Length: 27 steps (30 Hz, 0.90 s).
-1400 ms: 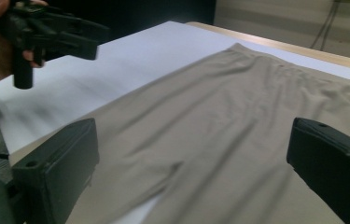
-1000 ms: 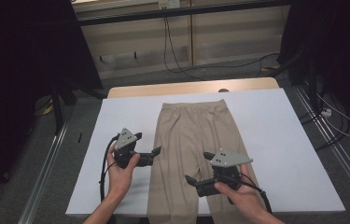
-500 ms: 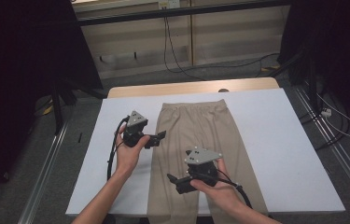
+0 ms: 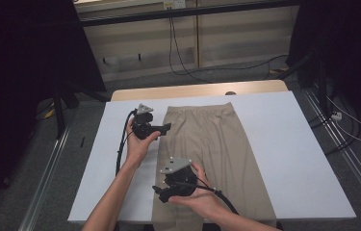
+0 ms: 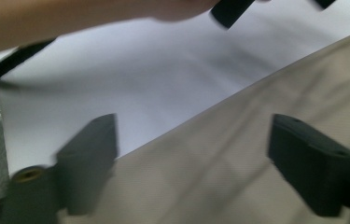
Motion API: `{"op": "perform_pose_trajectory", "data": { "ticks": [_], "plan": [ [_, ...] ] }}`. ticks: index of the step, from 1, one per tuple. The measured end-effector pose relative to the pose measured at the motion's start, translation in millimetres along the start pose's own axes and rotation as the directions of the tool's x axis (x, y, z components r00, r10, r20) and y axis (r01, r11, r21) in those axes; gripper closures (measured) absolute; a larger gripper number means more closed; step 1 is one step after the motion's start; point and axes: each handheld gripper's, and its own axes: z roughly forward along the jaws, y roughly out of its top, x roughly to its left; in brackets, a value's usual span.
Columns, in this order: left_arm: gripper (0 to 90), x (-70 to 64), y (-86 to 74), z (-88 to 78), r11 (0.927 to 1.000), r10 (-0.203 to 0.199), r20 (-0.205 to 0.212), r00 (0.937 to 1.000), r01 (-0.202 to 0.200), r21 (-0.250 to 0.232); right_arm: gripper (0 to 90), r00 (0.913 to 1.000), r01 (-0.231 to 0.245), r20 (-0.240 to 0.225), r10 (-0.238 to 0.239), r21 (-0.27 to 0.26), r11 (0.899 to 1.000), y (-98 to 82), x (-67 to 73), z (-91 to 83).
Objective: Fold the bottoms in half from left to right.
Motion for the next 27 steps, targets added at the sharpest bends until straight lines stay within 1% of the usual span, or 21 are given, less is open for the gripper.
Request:
{"op": "perform_pose_trajectory", "data": {
  "ticks": [1, 2, 3, 4, 5, 7, 9, 11, 12, 13, 14, 16, 17, 19, 21, 22, 23, 24, 26, 27],
  "plan": [
    [11.2, 0.6, -0.2, -1.0, 1.0, -0.003, 0.002, 1.0, 0.003, -0.007, 22.7, 1.0, 0.0, 0.0, 0.0, 0.0, 1.0, 0.0, 0.0, 0.0],
    [10.6, 1.4, -0.8, -2.7, 0.9999, -0.012, 0.003, 0.9999, 0.012, -0.009, 27.1, 0.9997, -0.009, -0.022, 0.009, 0.014, 1.0, -1.8, 1.9, 6.8],
    [10.5, 1.4, -1.2, -3.4, 0.9999, -0.013, 0.002, 0.9999, 0.013, -0.009, 29.4, 0.9997, -0.006, -0.022, 0.006, 0.019, 1.0, -2.2, 3.3, 9.2],
    [10.5, 1.5, -1.6, -4.1, 0.9999, -0.008, 0.001, 1.0, 0.008, -0.01, 29.4, 0.9997, -0.006, -0.022, 0.006, 0.019, 1.0, -2.2, 3.3, 9.2],
    [10.6, 1.6, -1.8, -4.5, 0.9999, -0.007, 0.002, 1.0, 0.007, -0.009, 31.5, 0.9998, 0.001, -0.022, -0.001, 0.031, 1.0, -2.6, 4.9, 12.0],
    [10.4, 2.3, -1.7, -5.1, 0.9999, -0.009, 0.002, 1.0, 0.009, -0.009, 32.6, 0.9988, -0.022, -0.042, 0.024, 0.043, 0.999, -3.4, 6.9, 16.8],
    [10.1, 2.8, -1.7, -5.3, 0.9998, -0.015, 0.002, 0.9999, 0.015, -0.015, 40.9, 0.9984, -0.029, -0.046, 0.031, 0.052, 0.998, -3.0, 8.1, 18.1],
    [10.1, 3.3, -1.6, -5.5, 0.9998, -0.016, 0.001, 0.9999, 0.016, -0.015, 44.0, 0.9978, -0.036, -0.053, 0.039, 0.058, 0.998, -2.9, 9.1, 19.3],
    [9.9, 3.4, -1.7, -5.3, 0.9998, -0.016, -0.002, 0.9999, 0.016, -0.013, 45.2, 0.9981, -0.034, -0.048, 0.037, 0.066, 0.997, -3.1, 9.5, 20.4],
    [9.8, 3.6, -1.7, -5.2, 0.9998, -0.016, -0.002, 0.9999, 0.016, -0.012, 48.1, 0.9988, -0.019, -0.044, 0.022, 0.075, 0.997, -3.8, 10.9, 22.3],
    [9.7, 3.0, -2.0, -5.1, 0.9997, -0.024, 0.003, 0.9997, 0.025, -0.008, 48.9, 0.9991, -0.012, -0.04, 0.016, 0.081, 0.997, -4.5, 12.3, 23.4],
    [9.6, 3.2, -2.0, -5.2, 0.9997, -0.024, 0.001, 0.9997, 0.024, -0.009, 49.4, 0.9997, 0.0, -0.024, 0.002, 0.099, 0.995, -7.2, 16.1, 28.0],
    [9.6, 3.1, -1.9, -5.3, 0.9996, -0.025, 0.001, 0.9997, 0.026, -0.009, 49.5, 0.9999, 0.002, 0.01, -0.003, 0.09, 0.996, -8.0, 20.1, 29.1],
    [9.7, 3.6, -2.0, -5.4, 0.9997, -0.022, 0.002, 0.9997, 0.022, -0.008, 47.8, 1.0, -0.002, 0.005, 0.002, 0.089, 0.996, -8.1, 21.1, 29.7],
    [10.5, 4.2, -2.2, -5.9, 0.9995, -0.031, 0.002, 0.9995, 0.031, -0.005, 46.6, 0.9997, -0.003, 0.026, 0.001, 0.088, 0.996, -8.3, 24.1, 31.0],
    [10.7, 4.9, -2.2, -6.5, 0.9995, -0.031, 0.0, 0.9995, 0.031, -0.001, 43.9, 0.9986, -0.001, 0.052, -0.003, 0.085, 0.996, -9.7, 30.2, 32.7],
    [10.7, 4.9, -2.3, -6.6, 0.9994, -0.035, -0.001, 0.9994, 0.035, -0.004, 45.0, 0.9979, 0.015, 0.062, -0.02, 0.084, 0.996, -10.6, 32.1, 33.1],
    [10.7, 4.6, -2.5, -6.7, 0.9992, -0.039, -0.002, 0.9993, 0.039, -0.011, 45.0, 0.9979, 0.015, 0.062, -0.02, 0.084, 0.996, -10.6, 32.1, 33.1],
    [10.7, 4.2, -2.2, -7.7, 0.9994, -0.035, -0.003, 0.9994, 0.035, -0.002, 48.4, 0.9986, 0.013, 0.05, -0.018, 0.087, 0.996, -11.0, 31.0, 32.8],
    [10.7, 3.9, -2.1, -8.3, 0.9995, -0.033, 0.0, 0.9995, 0.033, 0.001, 48.4, 0.9986, 0.013, 0.05, -0.018, 0.087, 0.996, -11.0, 31.0, 32.8]
  ]
}}
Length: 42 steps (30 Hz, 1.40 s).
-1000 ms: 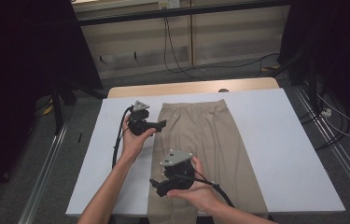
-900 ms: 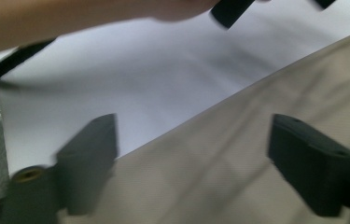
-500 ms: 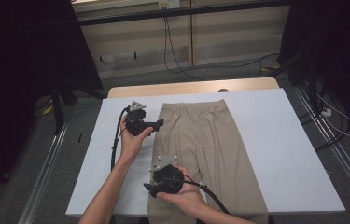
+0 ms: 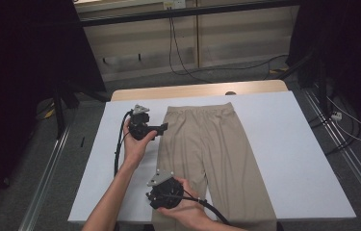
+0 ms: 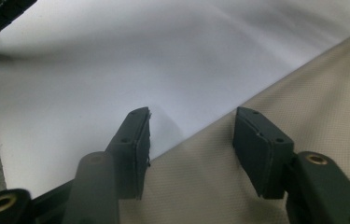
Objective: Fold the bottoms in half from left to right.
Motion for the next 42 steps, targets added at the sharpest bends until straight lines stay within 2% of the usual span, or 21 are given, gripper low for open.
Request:
{"op": "perform_pose_trajectory", "data": {
  "ticks": [2, 4, 9, 11, 13, 14, 15, 16, 18, 20, 21, 23, 24, 28, 30, 31, 32, 33, 37, 41, 42],
  "plan": [
    [10.7, -0.4, 0.2, -1.2, 1.0, 0.002, 0.001, 1.0, -0.002, 0.002, 57.9, 1.0, -0.005, 0.004, 0.005, 0.009, 1.0, 0.7, -2.3, -1.5],
    [10.6, 0.0, 0.5, -1.9, 1.0, 0.001, 0.005, 1.0, -0.001, -0.002, 71.5, 0.9999, -0.001, 0.012, 0.001, 0.021, 1.0, 1.0, -4.3, -4.7],
    [10.8, 4.7, 1.0, -4.8, 0.9995, -0.027, 0.001, 0.9996, 0.027, -0.019, 80.8, 0.9994, -0.032, 0.011, 0.032, 0.004, 0.999, -3.0, -7.4, -6.9],
    [10.8, 6.0, 0.9, -5.2, 0.9997, -0.023, -0.003, 0.9997, 0.023, -0.011, 90.0, 0.9981, -0.062, -0.009, 0.062, 0.002, 0.998, -4.4, -12.4, -8.3],
    [11.4, 6.4, 1.5, -3.1, 0.9996, -0.027, -0.005, 0.9996, 0.027, -0.012, 90.0, 0.9938, -0.101, -0.047, 0.101, -0.007, 0.995, -4.8, -18.9, -8.9],
    [18.0, 7.7, 1.8, -2.5, 0.9997, -0.022, -0.008, 0.9997, 0.022, -0.009, 90.0, 0.994, -0.1, -0.044, 0.1, -0.005, 0.995, -4.4, -20.1, -11.7],
    [18.0, 8.5, 2.2, -1.7, 0.9997, -0.022, -0.005, 0.9997, 0.022, -0.009, 90.0, 0.994, -0.1, -0.044, 0.1, -0.005, 0.995, -4.4, -20.1, -11.7],
    [22.1, 9.4, 2.9, 0.2, 0.9997, -0.023, -0.001, 0.9997, 0.023, -0.006, 90.0, 0.9944, -0.094, -0.049, 0.094, -0.012, 0.995, -3.6, -20.4, -13.4],
    [23.7, 12.0, 6.0, 8.1, 0.999, -0.045, 0.014, 0.9989, 0.045, 0.009, 90.0, 0.9912, -0.115, -0.07, 0.113, -0.028, 0.993, -0.2, -22.4, -19.2],
    [27.6, 15.8, 9.0, 15.9, 0.9985, -0.052, 0.013, 0.9986, 0.051, 0.018, 90.0, 0.9921, -0.105, -0.073, 0.102, -0.038, 0.994, 3.1, -23.7, -24.2],
    [31.2, 19.4, 11.7, 22.6, 0.9974, -0.07, 0.011, 0.9975, 0.07, 0.016, 90.0, 0.9923, -0.103, -0.072, 0.1, -0.035, 0.994, 3.5, -23.6, -25.0],
    [30.3, 25.3, 15.4, 32.5, 0.9943, -0.106, 0.007, 0.9944, 0.105, 0.014, 90.0, 0.9945, -0.083, -0.066, 0.081, -0.028, 0.996, 2.7, -23.2, -24.7],
    [36.2, 28.2, 17.0, 39.0, 0.9929, -0.117, 0.008, 0.9931, 0.117, 0.019, 90.0, 0.9938, -0.083, -0.075, 0.082, -0.019, 0.996, 0.9, -21.9, -24.5],
    [42.3, 35.3, 25.1, 66.4, 0.9879, -0.12, 0.019, 0.9926, 0.117, 0.102, 90.0, 0.9944, -0.064, -0.086, 0.062, -0.018, 0.998, -0.9, -16.7, -25.9],
    [51.4, 37.0, 26.3, 72.9, 0.9843, -0.13, 0.021, 0.9913, 0.127, 0.123, 90.0, 0.9938, -0.05, -0.101, 0.047, -0.024, 0.998, -0.9, -11.4, -28.1],
    [52.7, 37.4, 26.3, 75.7, 0.9826, -0.131, 0.032, 0.9909, 0.125, 0.137, 90.0, 0.9933, -0.05, -0.105, 0.047, -0.026, 0.998, -0.9, -9.9, -28.5],
    [56.2, 37.0, 26.1, 78.8, 0.9792, -0.128, 0.023, 0.9915, 0.123, 0.161, 90.0, 0.9937, -0.039, -0.107, 0.036, -0.027, 0.999, -0.9, -8.5, -28.7],
    [57.5, 36.8, 25.7, 80.1, 0.9784, -0.122, 0.004, 0.9925, 0.12, 0.169, 90.0, 0.994, -0.032, -0.105, 0.03, -0.023, 0.999, -1.4, -7.6, -28.5],
    [57.9, 42.3, 25.1, 83.9, 0.9747, -0.169, 0.035, 0.985, 0.162, 0.154, 90.0, 0.9929, -0.043, -0.112, 0.041, -0.008, 0.999, -2.7, -9.9, -27.4],
    [57.6, 40.9, 26.4, 87.9, 0.9753, -0.169, 0.039, 0.9849, 0.162, 0.151, 90.0, 0.9936, -0.029, -0.109, 0.028, -0.006, 1.0, -2.3, -9.8, -28.8],
    [58.1, 38.9, 26.7, 88.5, 0.9776, -0.149, 0.028, 0.9884, 0.143, 0.154, 90.0, 0.9933, -0.03, -0.112, 0.029, -0.007, 1.0, -2.0, -10.4, -29.1]
  ]
}}
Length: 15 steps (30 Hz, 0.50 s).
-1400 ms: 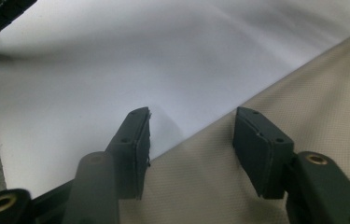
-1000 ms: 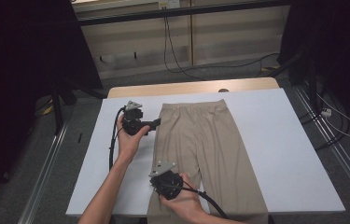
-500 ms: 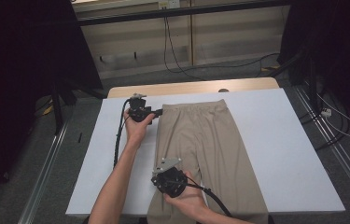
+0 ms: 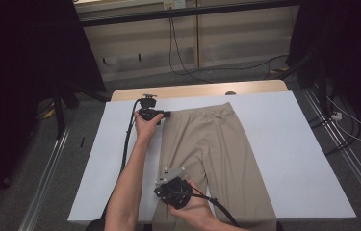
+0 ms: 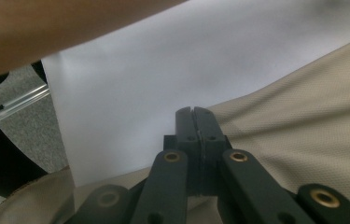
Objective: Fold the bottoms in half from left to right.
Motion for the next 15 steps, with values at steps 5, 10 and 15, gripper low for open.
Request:
{"op": "perform_pose_trajectory", "data": {
  "ticks": [5, 10, 15],
  "plan": [
    [74.0, -7.6, -0.7, 2.1, 0.9998, 0.014, 0.011, 0.9998, -0.014, 0.013, 90.0, 0.9998, -0.013, -0.018, 0.013, -0.016, 1.0, 0.2, -1.2, -0.3],
    [81.5, -7.2, -1.4, 2.7, 1.0, 0.001, 0.015, 0.9999, -0.001, -0.004, 90.0, 0.9993, -0.028, -0.024, 0.027, -0.039, 0.999, 1.5, -1.7, -6.9],
    [85.5, -7.0, 4.3, -7.2, 0.998, -0.029, 0.038, 0.9989, 0.031, -0.056, 90.0, 0.999, -0.031, -0.033, 0.028, -0.068, 0.997, 3.1, -5.1, -13.9]
  ]
}}
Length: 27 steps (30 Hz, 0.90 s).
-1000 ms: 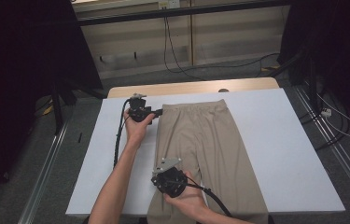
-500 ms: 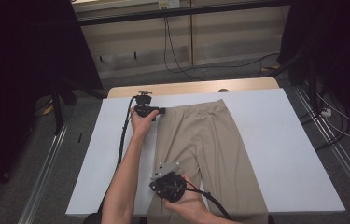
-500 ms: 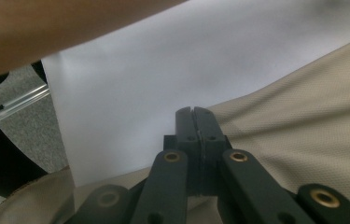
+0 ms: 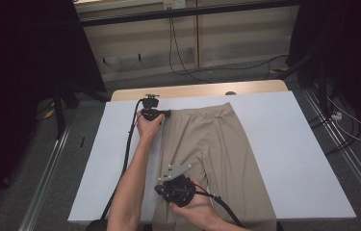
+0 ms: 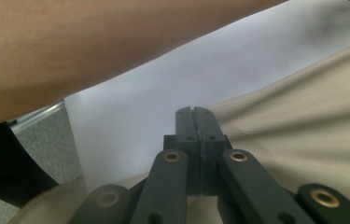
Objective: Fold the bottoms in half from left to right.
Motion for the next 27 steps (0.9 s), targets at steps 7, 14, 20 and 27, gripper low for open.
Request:
{"op": "perform_pose_trajectory", "data": {
  "ticks": [7, 14, 20, 27],
  "plan": [
    [85.7, 3.1, 15.9, -29.6, 0.9965, -0.055, 0.004, 0.9985, 0.055, -0.064, 90.0, 0.9999, 0.006, -0.011, -0.006, -0.036, 0.999, 4.8, 2.6, -3.2],
    [85.7, 11.4, 23.0, -52.1, 0.9941, -0.074, -0.012, 0.9972, 0.072, -0.08, 90.0, 0.999, 0.016, -0.04, -0.02, -0.092, 0.996, 17.6, 10.0, -11.3],
    [85.7, 13.5, 31.6, -70.1, 0.9898, -0.093, -0.015, 0.9955, 0.091, -0.11, 90.0, 0.9977, 0.005, -0.066, -0.013, -0.124, 0.992, 27.9, 10.4, -16.5],
    [85.7, 17.7, 38.3, -90.1, 0.9882, -0.096, -0.048, 0.9942, 0.089, -0.124, 90.0, 0.9956, 0.023, -0.086, -0.038, -0.168, 0.986, 42.1, 19.2, -23.8]
  ]
}}
